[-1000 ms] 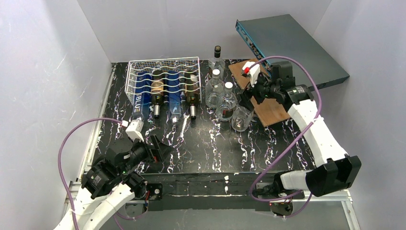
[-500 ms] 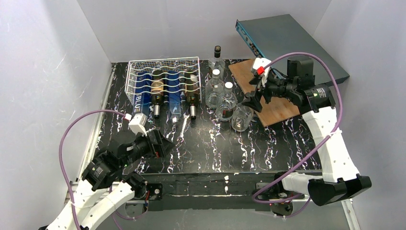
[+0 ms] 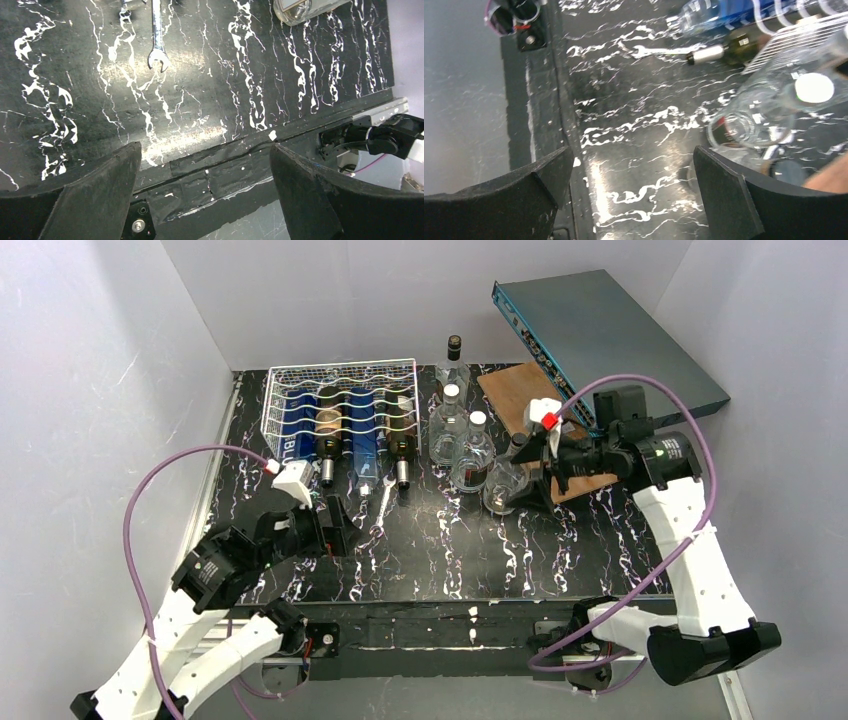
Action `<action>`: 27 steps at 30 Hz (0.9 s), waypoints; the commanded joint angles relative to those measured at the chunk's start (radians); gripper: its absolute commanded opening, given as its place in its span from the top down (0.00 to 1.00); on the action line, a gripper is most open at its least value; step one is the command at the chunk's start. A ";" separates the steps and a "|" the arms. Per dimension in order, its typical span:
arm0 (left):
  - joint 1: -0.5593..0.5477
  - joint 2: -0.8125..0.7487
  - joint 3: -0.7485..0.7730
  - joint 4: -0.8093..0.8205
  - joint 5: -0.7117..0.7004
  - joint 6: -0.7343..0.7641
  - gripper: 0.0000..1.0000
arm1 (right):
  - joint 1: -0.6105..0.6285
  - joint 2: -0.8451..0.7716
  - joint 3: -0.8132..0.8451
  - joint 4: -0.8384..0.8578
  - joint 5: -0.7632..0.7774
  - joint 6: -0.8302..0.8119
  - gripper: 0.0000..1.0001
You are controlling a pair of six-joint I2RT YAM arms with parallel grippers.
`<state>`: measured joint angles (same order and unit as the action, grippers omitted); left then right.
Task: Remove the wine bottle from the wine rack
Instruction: Pick up the wine bottle from the wine rack.
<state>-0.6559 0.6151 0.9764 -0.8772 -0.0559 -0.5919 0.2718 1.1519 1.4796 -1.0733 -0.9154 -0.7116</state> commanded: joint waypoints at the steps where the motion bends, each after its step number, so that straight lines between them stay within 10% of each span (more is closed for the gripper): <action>1: 0.004 0.051 0.064 -0.052 -0.059 0.027 0.01 | 0.045 -0.036 -0.103 -0.113 0.005 -0.096 0.03; 17: 0.004 0.208 0.072 -0.011 -0.169 0.027 0.01 | 0.416 -0.014 -0.441 0.231 0.425 0.045 0.02; 27: 0.023 0.288 -0.013 0.160 -0.169 -0.004 0.01 | 0.500 0.064 -0.527 0.398 0.430 0.069 0.02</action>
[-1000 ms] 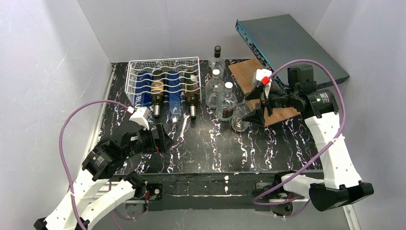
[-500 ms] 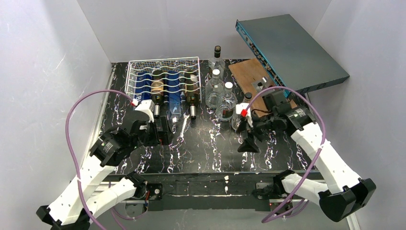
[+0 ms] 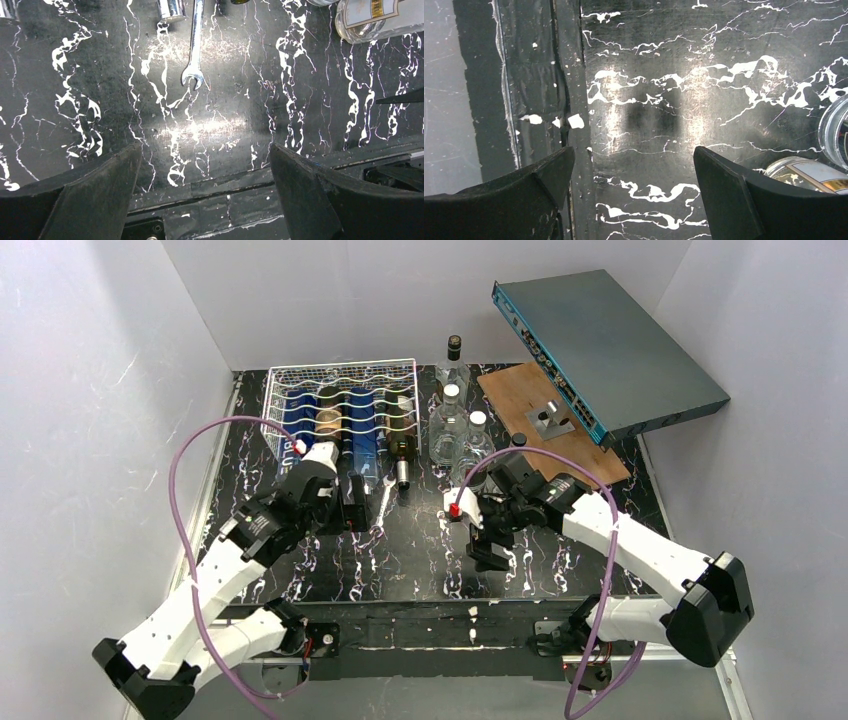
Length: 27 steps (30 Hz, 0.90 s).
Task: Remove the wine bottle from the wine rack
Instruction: Pick up the wine bottle from the wine rack.
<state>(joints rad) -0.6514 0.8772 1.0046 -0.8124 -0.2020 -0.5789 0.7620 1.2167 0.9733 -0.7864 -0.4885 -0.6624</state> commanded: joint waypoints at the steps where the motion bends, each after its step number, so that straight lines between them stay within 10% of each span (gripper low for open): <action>1: 0.029 0.034 -0.052 0.120 -0.016 -0.019 0.01 | 0.008 -0.002 -0.031 0.120 -0.011 0.020 0.02; 9: 0.194 0.162 -0.067 0.292 0.121 -0.007 0.01 | -0.001 -0.047 -0.131 0.203 -0.095 0.029 0.02; 27: 0.238 0.616 0.339 0.080 0.072 0.217 0.01 | -0.063 -0.083 -0.234 0.236 -0.199 -0.052 0.02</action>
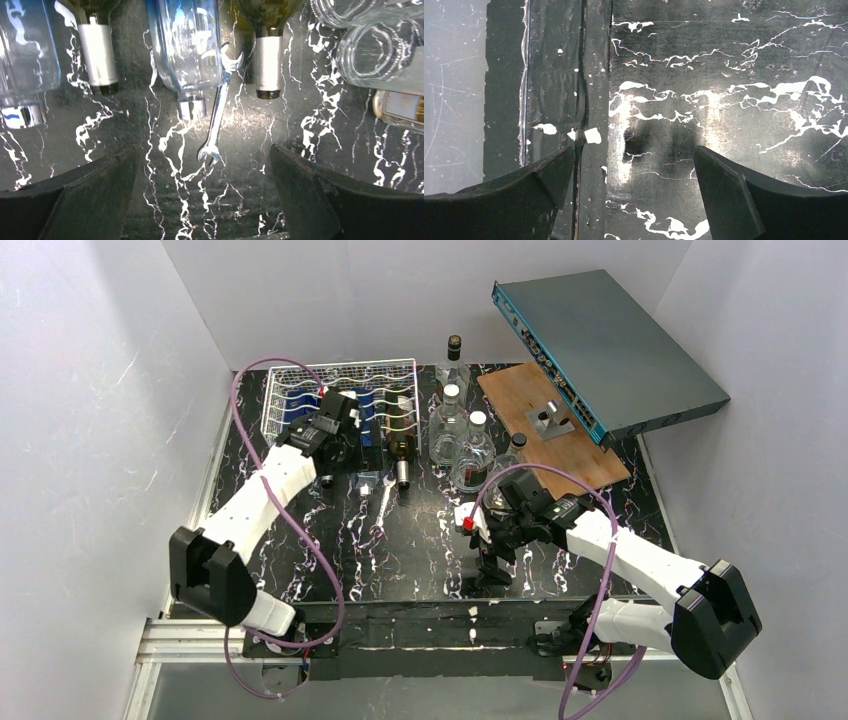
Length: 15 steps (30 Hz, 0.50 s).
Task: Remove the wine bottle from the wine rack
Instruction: Pick up the wine bottle from the wine rack.
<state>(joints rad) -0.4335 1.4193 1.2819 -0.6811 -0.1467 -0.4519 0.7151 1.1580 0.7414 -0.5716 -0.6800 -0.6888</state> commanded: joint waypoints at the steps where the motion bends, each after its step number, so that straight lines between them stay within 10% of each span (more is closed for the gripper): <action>1: 0.023 0.100 0.073 -0.053 0.022 0.103 0.01 | -0.019 -0.026 -0.003 0.021 -0.009 -0.030 0.01; 15: 0.035 0.372 0.183 -0.033 0.004 0.128 0.01 | -0.054 -0.028 -0.008 0.012 -0.012 -0.047 0.02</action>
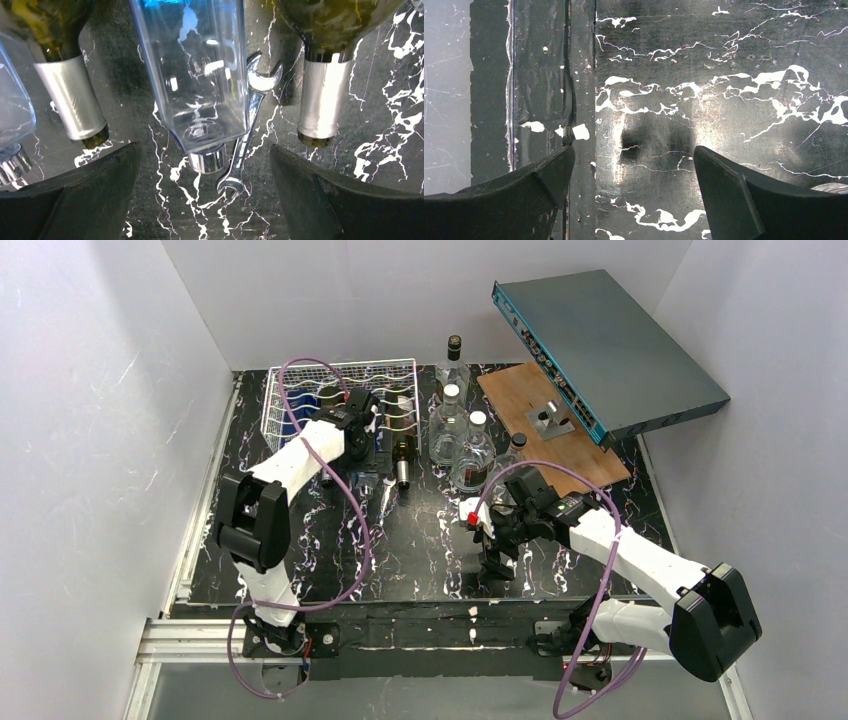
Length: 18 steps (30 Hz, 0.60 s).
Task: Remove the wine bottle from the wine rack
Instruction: Pick up the wine bottle from the wine rack.
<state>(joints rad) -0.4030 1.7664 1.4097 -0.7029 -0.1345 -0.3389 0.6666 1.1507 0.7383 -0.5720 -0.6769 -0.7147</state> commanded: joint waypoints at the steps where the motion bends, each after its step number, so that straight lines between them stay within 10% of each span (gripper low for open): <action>1: 0.003 0.037 0.057 -0.010 -0.010 0.015 0.01 | -0.007 -0.020 -0.005 0.013 -0.015 -0.022 0.02; 18: 0.004 0.163 0.098 0.034 -0.110 0.009 0.01 | -0.012 -0.009 -0.005 0.008 -0.021 -0.029 0.02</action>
<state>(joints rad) -0.4026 1.9232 1.4609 -0.6800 -0.2020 -0.3374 0.6609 1.1507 0.7380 -0.5724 -0.6773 -0.7315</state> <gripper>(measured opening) 0.992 0.983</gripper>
